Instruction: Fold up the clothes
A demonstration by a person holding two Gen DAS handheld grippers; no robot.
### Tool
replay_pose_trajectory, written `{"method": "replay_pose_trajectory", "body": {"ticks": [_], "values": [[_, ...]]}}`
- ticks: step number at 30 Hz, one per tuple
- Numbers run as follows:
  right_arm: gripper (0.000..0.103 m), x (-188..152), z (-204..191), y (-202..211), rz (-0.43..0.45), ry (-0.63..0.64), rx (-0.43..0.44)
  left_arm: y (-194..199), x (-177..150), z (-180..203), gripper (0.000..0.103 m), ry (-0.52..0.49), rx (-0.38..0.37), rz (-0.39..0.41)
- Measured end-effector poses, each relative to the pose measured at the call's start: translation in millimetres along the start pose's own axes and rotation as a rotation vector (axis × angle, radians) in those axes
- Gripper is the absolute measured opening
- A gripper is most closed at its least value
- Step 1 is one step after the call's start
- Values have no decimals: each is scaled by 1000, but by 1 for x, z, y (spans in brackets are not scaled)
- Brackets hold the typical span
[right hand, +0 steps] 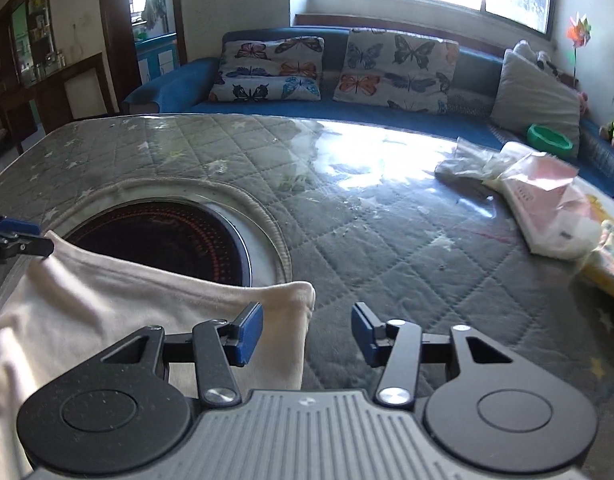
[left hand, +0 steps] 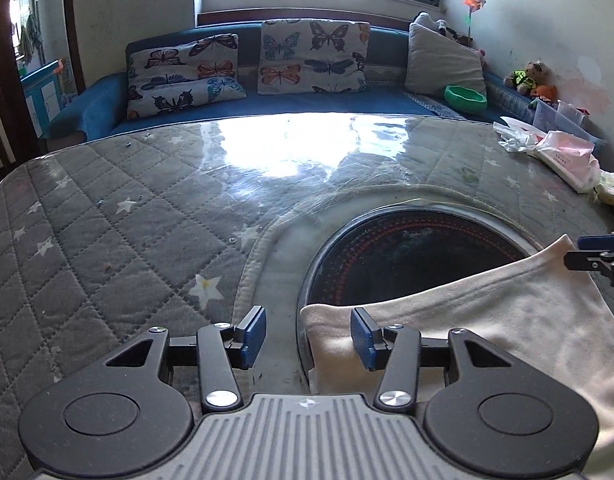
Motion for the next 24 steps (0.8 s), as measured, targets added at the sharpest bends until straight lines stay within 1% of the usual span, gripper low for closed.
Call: {"method": "replay_pose_trajectory", "body": {"ticks": [2,3,4,5,6,7,8,10,14,16,17,21,24], "values": [[33,-2,-1,-6,-16,-13,10,-2,0,2,41,-12,-17,-5],[32,-3,-1,-7,-16,-10,9,-3,-1,3,34,-17,-24,-10],[30,-3,-2,-8,-12,-3,7,-5,-1,4,26,-23,-28,-13],[21,-2,-3,-9,-7,6,4,-6,-2,5,21,-28,-32,-16],[17,-2,-3,-9,-4,8,6,-7,-1,6,15,-30,-38,-15],[10,-2,-4,-8,2,16,4,-8,0,7,11,-36,-40,-8],[8,-1,-5,-7,10,26,1,-8,2,8,10,-43,-39,-1],[7,1,-7,-5,28,48,-7,-8,8,10,10,-50,-40,26],[6,11,-7,3,93,87,-50,-9,25,17,9,-59,-48,81],[6,14,-5,4,108,89,-67,-13,32,21,9,-62,-50,105],[6,14,-3,3,107,90,-77,-16,34,23,9,-62,-51,114],[7,11,3,-7,80,98,-111,-31,33,29,11,-61,-48,109],[11,4,6,-12,54,104,-121,-36,30,25,13,-42,-45,83]]}}
Point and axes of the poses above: each gripper's, at about its wrist camera, not at the fingertips, and y roughly against the way its jaws point, z to its right, x to its top, the point moved 5 cm from there along -y, roughly the way its jaws point, and after that the axes turned 12 degrees about z, right-handed, at the moved point
